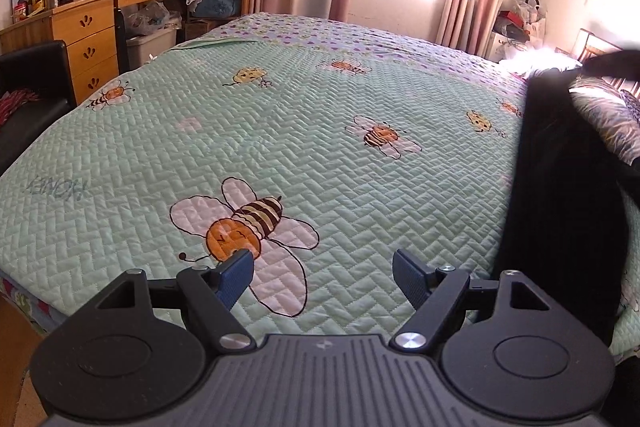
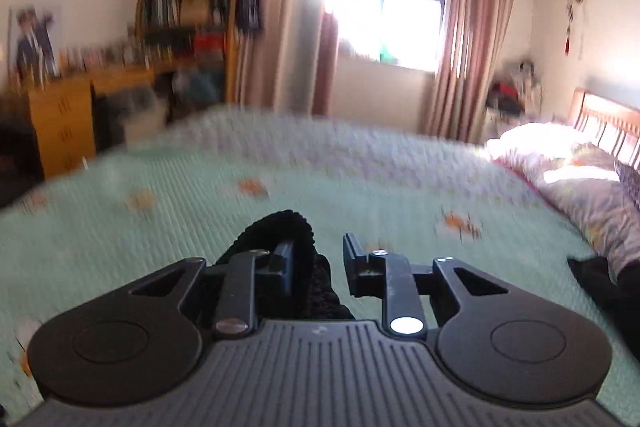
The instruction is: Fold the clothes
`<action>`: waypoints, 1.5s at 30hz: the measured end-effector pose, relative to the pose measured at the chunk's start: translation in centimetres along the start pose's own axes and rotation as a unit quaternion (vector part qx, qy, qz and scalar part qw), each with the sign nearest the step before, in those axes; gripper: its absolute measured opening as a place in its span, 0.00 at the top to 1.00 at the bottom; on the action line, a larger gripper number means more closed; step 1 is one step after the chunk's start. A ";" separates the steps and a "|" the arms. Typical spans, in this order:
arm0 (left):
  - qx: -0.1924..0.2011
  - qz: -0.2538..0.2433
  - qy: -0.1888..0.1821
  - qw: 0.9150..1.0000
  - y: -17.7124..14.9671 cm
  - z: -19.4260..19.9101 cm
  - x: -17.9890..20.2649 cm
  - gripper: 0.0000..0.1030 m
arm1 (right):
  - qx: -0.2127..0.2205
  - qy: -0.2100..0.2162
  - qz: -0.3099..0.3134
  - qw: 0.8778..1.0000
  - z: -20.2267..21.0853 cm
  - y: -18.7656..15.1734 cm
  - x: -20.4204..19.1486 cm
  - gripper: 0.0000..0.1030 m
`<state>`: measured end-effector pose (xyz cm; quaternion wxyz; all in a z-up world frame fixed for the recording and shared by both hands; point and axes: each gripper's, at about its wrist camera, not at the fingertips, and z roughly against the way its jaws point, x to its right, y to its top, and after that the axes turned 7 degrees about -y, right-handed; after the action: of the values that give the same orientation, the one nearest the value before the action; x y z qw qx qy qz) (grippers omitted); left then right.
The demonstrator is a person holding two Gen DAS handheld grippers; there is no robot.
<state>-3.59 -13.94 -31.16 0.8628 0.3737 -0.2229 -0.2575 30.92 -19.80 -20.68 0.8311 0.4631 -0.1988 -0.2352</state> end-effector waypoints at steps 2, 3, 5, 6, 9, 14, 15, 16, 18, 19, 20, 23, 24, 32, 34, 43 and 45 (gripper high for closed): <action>-0.008 -0.007 -0.002 1.000 -0.2 -0.6 0.3 0.24 | -0.082 0.047 -0.043 0.995 -3.3 -2.6 1.7 0.72; -0.013 -0.009 -0.003 1.000 -0.2 -1.0 0.5 0.24 | -0.105 0.083 -0.082 0.988 -3.9 -4.1 2.8 0.72; -0.026 -0.011 -0.010 1.000 -0.3 -1.9 1.0 0.24 | -0.089 0.124 -0.128 0.980 -2.5 -6.6 4.4 0.69; -0.032 -0.012 -0.014 0.999 -0.3 -2.4 1.3 0.24 | -0.078 0.134 -0.144 0.977 -1.6 -7.8 5.1 0.64; -0.053 -0.035 -0.034 0.997 -0.7 -4.0 3.5 0.24 | -0.062 0.139 -0.176 0.972 1.2 -11.4 6.8 0.50; -0.082 -0.093 -0.060 0.990 -0.9 -6.9 9.3 0.23 | -0.073 0.111 -0.193 0.972 2.5 -16.1 7.7 0.49; -0.087 -0.101 -0.065 0.989 -0.8 -7.5 10.4 0.23 | -0.079 0.106 -0.198 0.971 2.3 -17.1 7.7 0.49; -0.093 -0.102 -0.072 0.988 -0.5 -8.1 11.4 0.22 | -0.084 0.109 -0.207 0.969 2.2 -17.9 7.7 0.49; -0.106 -0.099 -0.081 0.986 0.0 -9.6 13.2 0.19 | -0.091 0.114 -0.224 0.964 2.3 -19.5 7.9 0.49; -0.113 -0.098 -0.085 0.985 0.3 -10.3 14.0 0.19 | -0.093 0.115 -0.230 0.962 2.3 -20.0 8.0 0.49; -0.120 -0.096 -0.089 0.984 0.6 -11.1 14.9 0.19 | -0.094 0.115 -0.236 0.960 2.4 -20.4 8.1 0.49; -0.136 -0.091 -0.087 0.983 1.4 -13.3 16.8 0.19 | -0.081 0.116 -0.251 0.958 2.9 -20.7 9.1 0.48; -0.140 -0.087 -0.083 0.983 1.5 -13.9 17.2 0.18 | -0.075 0.115 -0.256 0.957 3.2 -20.8 9.5 0.47; -0.191 -0.081 -0.034 0.978 0.6 -19.6 18.5 0.49 | -0.057 0.107 -0.308 0.944 3.8 -22.7 12.8 0.42; -0.195 -0.069 -0.038 0.978 0.5 -19.8 18.1 0.90 | -0.055 0.105 -0.316 0.941 3.8 -23.2 13.4 0.42; -0.070 -0.027 -0.035 0.997 7.1 -11.9 14.1 0.92 | -0.039 0.092 -0.335 0.937 4.0 -24.3 14.9 0.40; -0.034 -0.012 -0.024 0.999 9.5 -10.1 12.5 0.92 | -0.038 0.091 -0.335 0.937 4.1 -24.3 14.9 0.40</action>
<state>14.47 -10.67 -27.82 0.8663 0.3406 -0.2301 -0.2837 35.69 -42.33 -38.00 0.7355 0.4905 0.0532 -0.4644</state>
